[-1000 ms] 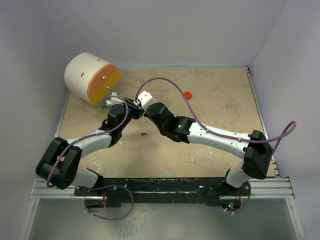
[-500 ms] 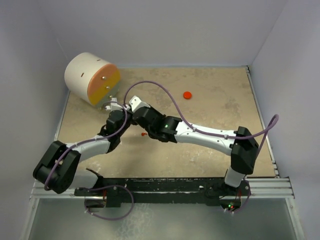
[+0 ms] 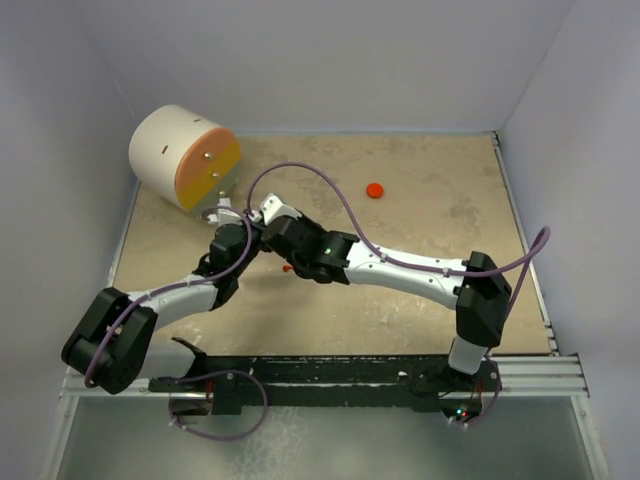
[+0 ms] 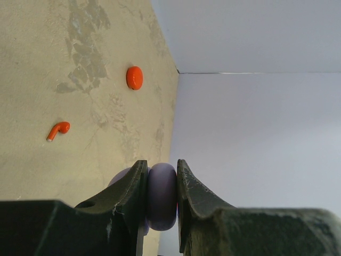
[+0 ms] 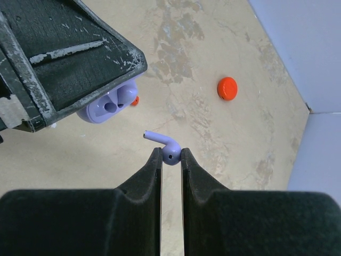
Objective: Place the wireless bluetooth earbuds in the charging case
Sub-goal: Place the earbud in the charging case.
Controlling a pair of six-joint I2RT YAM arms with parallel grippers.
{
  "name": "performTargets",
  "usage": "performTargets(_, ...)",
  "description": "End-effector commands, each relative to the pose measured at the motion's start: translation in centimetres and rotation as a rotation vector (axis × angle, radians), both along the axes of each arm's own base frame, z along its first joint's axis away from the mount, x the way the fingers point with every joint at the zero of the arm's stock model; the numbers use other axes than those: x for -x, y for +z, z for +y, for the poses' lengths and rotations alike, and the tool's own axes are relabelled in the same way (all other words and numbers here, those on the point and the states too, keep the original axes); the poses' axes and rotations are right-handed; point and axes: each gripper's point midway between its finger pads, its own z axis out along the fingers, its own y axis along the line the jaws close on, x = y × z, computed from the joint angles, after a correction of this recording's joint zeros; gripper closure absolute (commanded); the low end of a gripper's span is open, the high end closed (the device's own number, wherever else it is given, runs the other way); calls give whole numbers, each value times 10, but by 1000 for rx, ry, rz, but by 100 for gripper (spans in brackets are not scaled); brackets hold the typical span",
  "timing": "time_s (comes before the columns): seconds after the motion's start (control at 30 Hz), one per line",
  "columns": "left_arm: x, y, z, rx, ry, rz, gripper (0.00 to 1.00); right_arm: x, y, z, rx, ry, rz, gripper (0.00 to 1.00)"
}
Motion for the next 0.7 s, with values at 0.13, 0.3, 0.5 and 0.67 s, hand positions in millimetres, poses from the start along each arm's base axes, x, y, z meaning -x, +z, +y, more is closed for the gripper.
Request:
performTargets(0.13, 1, 30, -9, 74, -44, -89, 100, -1, 36, -2, -101, 5, -98, 100)
performTargets(0.3, 2, 29, -11, 69, -56, -74, 100, 2, 70, -15, -143, 86, -213, 100)
performTargets(0.5, 2, 27, -12, 65, -62, -60, 100, 14, 101, -16, -218, 246, -303, 100)
performTargets(0.67, 2, 27, -16, 82, -77, -51, 100, 17, 113, -19, -205, 303, -364, 100)
